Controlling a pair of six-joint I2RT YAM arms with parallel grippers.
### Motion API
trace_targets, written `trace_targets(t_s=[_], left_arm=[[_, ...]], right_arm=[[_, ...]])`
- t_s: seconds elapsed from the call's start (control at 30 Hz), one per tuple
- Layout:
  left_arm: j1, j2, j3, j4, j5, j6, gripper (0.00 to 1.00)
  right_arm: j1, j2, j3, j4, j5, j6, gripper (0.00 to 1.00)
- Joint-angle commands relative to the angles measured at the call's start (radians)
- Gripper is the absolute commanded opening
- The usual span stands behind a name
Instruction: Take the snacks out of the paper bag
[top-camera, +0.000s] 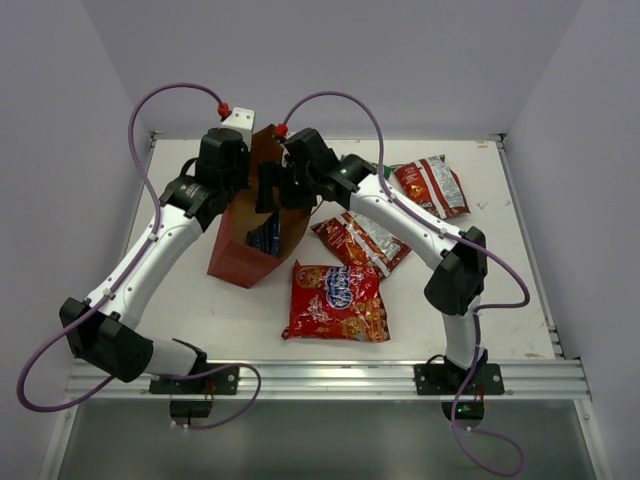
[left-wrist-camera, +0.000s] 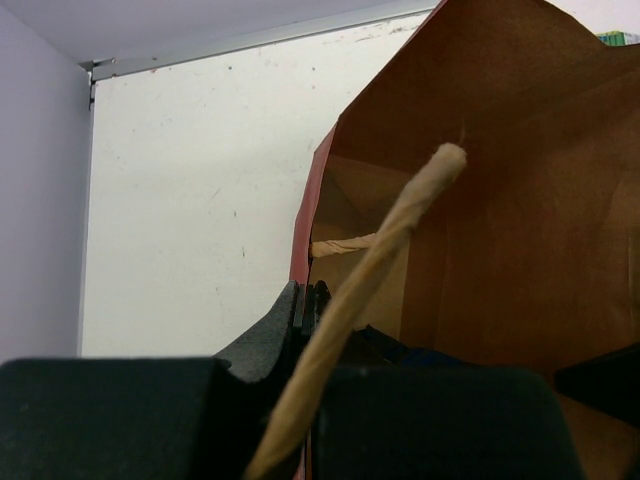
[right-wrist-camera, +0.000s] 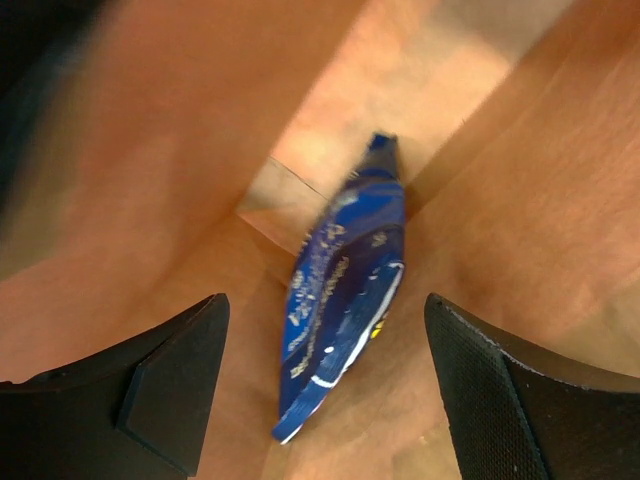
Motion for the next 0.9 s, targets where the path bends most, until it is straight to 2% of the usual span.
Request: trace_targets(t_s=[0.0,0.13,0.37,0.4,0.47,0.5,0.57,0.67,0.7,0.87], left_arm=[[0.005,-0.036,0.021,0.038,0.001,-0.012,0.0],[0.005,-0.034,0.022,0.035,0.006,-0.019,0.0],[0.005,-0.037,0.024,0.03,0.012,-0.025,0.0],[0.005,-0.037,0.024,0.03,0.016,-0.026,0.0],[0.005,-0.039,0.024,0.03,0.021,-0.031,0.0],[0.005,-0.039,0.022,0.029,0.026,-0.034,0.0],[0.005,-0.04,0.022,0.029,0.032,-0.037,0.0],[0.005,-0.04,0.018,0.029,0.043,-0.04,0.0],[0.005,-0.04,0.018,0.027,0.049,-0.042,0.0],[0.005,-0.048,-0.005,0.024,0.066,-0.046,0.0]], right_arm=[[0.008,0.013,-0.025,0.002,-0.002,0.033,0.81],[0.008,0.041,-0.048,0.014,-0.015,0.035,0.77],[0.008,0.07,-0.055,0.039,-0.031,0.036,0.57],[0.008,0.076,-0.055,0.044,-0.04,0.035,0.5],[0.008,0.081,-0.055,0.059,-0.06,0.033,0.42],[0.008,0.084,-0.055,0.063,-0.074,0.035,0.33],[0.008,0.087,-0.052,0.07,-0.08,0.038,0.22],[0.008,0.088,-0.045,0.074,-0.069,0.036,0.1],[0.008,0.087,-0.042,0.074,-0.069,0.035,0.02],[0.008,0.021,-0.05,0.143,-0.068,0.016,0.0]])
